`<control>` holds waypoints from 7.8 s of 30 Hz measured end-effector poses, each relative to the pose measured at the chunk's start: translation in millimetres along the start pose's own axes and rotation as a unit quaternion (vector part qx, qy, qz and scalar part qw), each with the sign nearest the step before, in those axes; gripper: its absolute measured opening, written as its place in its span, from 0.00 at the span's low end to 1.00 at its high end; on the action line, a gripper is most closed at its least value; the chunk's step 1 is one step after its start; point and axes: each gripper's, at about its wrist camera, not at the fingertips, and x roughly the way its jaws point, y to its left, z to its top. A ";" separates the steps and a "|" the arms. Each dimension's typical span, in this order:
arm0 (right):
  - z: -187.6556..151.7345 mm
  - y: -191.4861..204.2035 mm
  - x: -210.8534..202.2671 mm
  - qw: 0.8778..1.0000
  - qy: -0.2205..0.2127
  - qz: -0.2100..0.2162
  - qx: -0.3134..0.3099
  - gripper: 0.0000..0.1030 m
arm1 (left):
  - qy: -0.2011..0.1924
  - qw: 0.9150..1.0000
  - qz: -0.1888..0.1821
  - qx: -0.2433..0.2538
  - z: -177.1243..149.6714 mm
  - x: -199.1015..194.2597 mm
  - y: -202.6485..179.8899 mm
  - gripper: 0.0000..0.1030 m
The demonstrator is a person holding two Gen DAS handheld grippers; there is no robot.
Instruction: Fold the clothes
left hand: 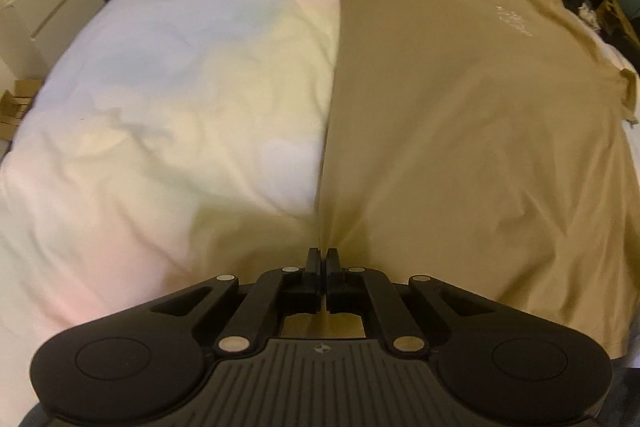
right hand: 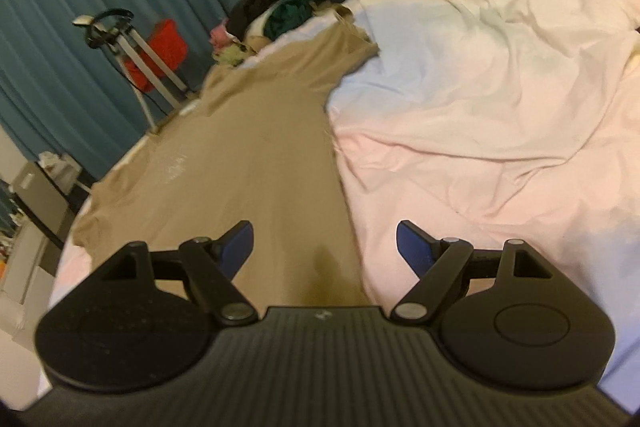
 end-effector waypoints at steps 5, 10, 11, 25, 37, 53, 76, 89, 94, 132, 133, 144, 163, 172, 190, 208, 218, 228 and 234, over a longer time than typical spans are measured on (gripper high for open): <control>0.3 6.0 -12.8 1.000 -0.022 0.003 -0.018 0.78 | -0.017 1.000 -0.005 0.002 -6.6 -7.5 4.3 0.14; 0.9 9.6 -18.1 0.999 -0.029 0.032 -0.020 0.78 | -0.075 0.995 -0.038 0.052 -18.5 -28.8 -17.2 0.38; 0.4 11.4 -18.0 0.999 -0.030 0.036 -0.026 0.78 | -0.088 0.993 -0.046 0.064 -20.5 -33.6 -23.1 0.44; 37.4 8.4 75.4 0.993 -0.047 0.087 0.072 0.78 | -0.288 0.942 -0.118 0.128 -18.1 -58.3 -135.6 0.94; 108.3 -46.8 244.7 0.981 -0.102 0.115 0.115 0.70 | -0.269 0.949 -0.126 0.102 -1.9 13.1 -117.8 0.95; 200.8 12.1 289.4 0.988 -0.149 0.043 -0.025 0.10 | -0.262 0.952 -0.155 0.040 42.8 51.8 -125.4 0.96; 98.5 316.6 255.8 0.934 -0.140 -0.004 -0.329 0.09 | -0.320 0.938 -0.135 -0.011 71.3 -7.6 -10.1 0.96; 39.7 344.8 347.9 0.929 -0.039 -0.043 -0.366 0.35 | -0.263 0.953 -0.143 -0.034 104.8 49.1 -2.6 0.95; 40.3 332.6 308.6 0.937 -0.042 -0.008 -0.346 0.80 | -0.258 0.954 -0.148 -0.034 103.7 51.0 -1.9 0.95; 25.3 32.2 -62.3 0.985 -0.139 0.046 -0.087 0.80 | -0.152 0.960 -0.205 0.116 -18.7 -13.4 -115.2 0.79; 26.5 27.8 -59.9 0.986 -0.141 0.042 -0.080 0.80 | -0.140 0.960 -0.215 0.107 -17.0 -13.4 -122.9 0.79; 34.7 -5.7 -72.9 0.975 -0.212 -0.011 -0.060 0.80 | 0.008 0.932 -0.324 0.159 -68.8 1.1 -262.5 0.63; 37.0 -31.6 -79.2 0.975 -0.222 0.003 -0.013 0.81 | -0.061 0.925 -0.258 0.273 -109.4 -17.5 -275.7 0.07; 26.1 -1.7 -68.3 0.981 -0.180 0.024 -0.066 0.81 | -0.029 0.943 -0.311 0.110 -107.5 -49.5 -131.8 0.06; -2.5 30.7 -23.5 0.994 -0.044 0.029 -0.098 0.80 | 0.009 0.951 -0.305 0.057 -83.7 10.4 -113.7 0.02; -13.9 66.5 -55.0 0.980 -0.096 0.073 -0.156 0.80 | -0.154 0.957 -0.197 0.150 -41.8 -38.1 -128.0 0.90; -28.4 88.6 -50.3 0.967 -0.141 0.062 -0.204 0.80 | -0.268 0.931 -0.196 0.153 -17.4 -43.4 -122.0 0.97; -43.0 131.2 9.1 0.960 -0.053 0.060 -0.267 0.80 | -0.275 0.927 -0.205 0.152 -5.2 -63.0 -76.5 0.98; -35.8 192.0 81.7 0.934 0.004 0.024 -0.356 0.79 | -0.306 0.924 -0.170 0.156 10.7 -62.9 -50.8 0.98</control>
